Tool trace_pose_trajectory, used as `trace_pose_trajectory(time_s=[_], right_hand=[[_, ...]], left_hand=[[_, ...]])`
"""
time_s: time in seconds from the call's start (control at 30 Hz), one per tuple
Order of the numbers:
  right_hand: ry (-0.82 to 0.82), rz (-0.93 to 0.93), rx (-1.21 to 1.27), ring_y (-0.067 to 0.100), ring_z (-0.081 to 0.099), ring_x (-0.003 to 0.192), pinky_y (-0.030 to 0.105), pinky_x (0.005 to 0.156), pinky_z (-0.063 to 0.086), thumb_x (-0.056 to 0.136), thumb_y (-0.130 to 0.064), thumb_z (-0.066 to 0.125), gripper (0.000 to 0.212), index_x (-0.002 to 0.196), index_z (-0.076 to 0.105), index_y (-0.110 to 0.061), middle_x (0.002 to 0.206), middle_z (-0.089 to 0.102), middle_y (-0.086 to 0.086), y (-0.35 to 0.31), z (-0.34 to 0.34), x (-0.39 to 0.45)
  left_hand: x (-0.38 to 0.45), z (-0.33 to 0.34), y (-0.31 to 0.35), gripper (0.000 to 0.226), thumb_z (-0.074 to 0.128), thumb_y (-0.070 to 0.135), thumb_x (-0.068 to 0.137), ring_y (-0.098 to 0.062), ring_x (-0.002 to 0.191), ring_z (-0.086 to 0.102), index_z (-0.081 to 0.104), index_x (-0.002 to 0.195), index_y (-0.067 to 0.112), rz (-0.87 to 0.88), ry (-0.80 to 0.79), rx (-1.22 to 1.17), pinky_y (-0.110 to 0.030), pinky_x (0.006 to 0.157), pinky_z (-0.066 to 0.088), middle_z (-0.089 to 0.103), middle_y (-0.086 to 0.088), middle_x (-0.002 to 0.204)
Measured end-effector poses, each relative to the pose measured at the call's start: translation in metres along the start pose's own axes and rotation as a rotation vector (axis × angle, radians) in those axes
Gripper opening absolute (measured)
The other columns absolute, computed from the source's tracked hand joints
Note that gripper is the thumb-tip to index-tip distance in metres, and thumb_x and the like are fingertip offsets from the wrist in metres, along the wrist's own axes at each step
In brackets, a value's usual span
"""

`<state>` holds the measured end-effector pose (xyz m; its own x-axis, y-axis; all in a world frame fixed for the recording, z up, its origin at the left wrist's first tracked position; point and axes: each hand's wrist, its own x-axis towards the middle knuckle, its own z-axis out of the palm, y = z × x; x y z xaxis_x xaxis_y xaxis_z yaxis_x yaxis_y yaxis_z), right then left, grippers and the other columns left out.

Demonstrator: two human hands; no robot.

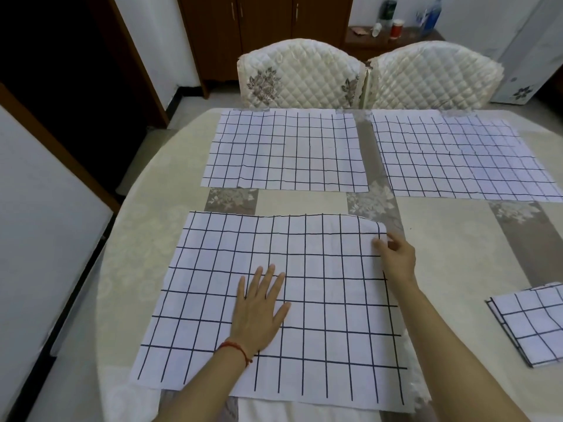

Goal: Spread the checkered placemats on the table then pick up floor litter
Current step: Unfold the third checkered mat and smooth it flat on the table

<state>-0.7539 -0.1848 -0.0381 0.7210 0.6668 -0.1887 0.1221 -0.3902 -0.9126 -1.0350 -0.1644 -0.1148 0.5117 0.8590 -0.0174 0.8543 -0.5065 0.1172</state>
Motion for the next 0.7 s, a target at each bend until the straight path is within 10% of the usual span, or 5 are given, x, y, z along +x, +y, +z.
trace_pose_trajectory(time_s=[0.1,0.23,0.37,0.53,0.7], right_hand=[[-0.037,0.051,0.040,0.018,0.054,0.098,0.030,0.089,0.043,0.084,-0.010,0.062,0.042,0.124,0.056,-0.018,0.105,0.061,0.003,0.003,-0.005,-0.002],[0.014,0.113,-0.032,0.020,0.051,0.097,0.034,0.098,0.041,0.085,-0.015,0.064,0.045,0.128,0.051,-0.010,0.078,0.057,0.001,0.004,-0.006,-0.003],[0.054,0.185,-0.144,0.030,0.057,0.106,0.032,0.091,0.042,0.081,-0.015,0.065,0.037,0.117,0.059,-0.007,0.107,0.064,0.015,0.012,-0.009,-0.011],[0.016,0.188,-0.297,0.025,0.035,0.064,0.028,0.061,0.028,0.078,-0.009,0.059,0.021,0.061,0.048,-0.007,0.060,0.039,0.013,0.023,-0.009,-0.017],[0.074,0.177,-0.378,0.049,0.053,0.072,0.034,0.059,0.043,0.078,-0.012,0.059,0.026,0.069,0.057,0.012,0.071,0.057,0.034,0.022,-0.009,-0.010]], left_hand=[[0.001,0.000,0.000,0.058,0.010,0.055,0.094,-0.009,0.143,-0.018,0.019,0.144,0.028,-0.004,0.009,-0.002,-0.041,0.113,0.000,0.026,0.002,0.152],[0.000,-0.001,0.001,0.059,0.010,0.055,0.094,-0.009,0.143,-0.017,0.020,0.144,0.027,0.003,0.007,-0.009,-0.041,0.113,-0.001,0.023,0.003,0.152],[0.001,-0.004,0.003,0.059,0.009,0.054,0.094,-0.017,0.141,0.011,0.024,0.143,0.025,-0.004,-0.029,-0.020,-0.041,0.112,0.000,0.032,0.000,0.150],[0.002,-0.005,0.004,0.059,0.009,0.054,0.094,-0.018,0.138,0.017,0.021,0.143,0.025,-0.010,-0.047,-0.035,-0.041,0.111,0.001,0.034,0.000,0.149],[0.007,-0.008,0.005,0.061,0.009,0.056,0.093,-0.018,0.137,0.019,0.026,0.142,0.023,-0.009,-0.070,-0.041,-0.040,0.111,0.000,0.039,-0.001,0.147]])
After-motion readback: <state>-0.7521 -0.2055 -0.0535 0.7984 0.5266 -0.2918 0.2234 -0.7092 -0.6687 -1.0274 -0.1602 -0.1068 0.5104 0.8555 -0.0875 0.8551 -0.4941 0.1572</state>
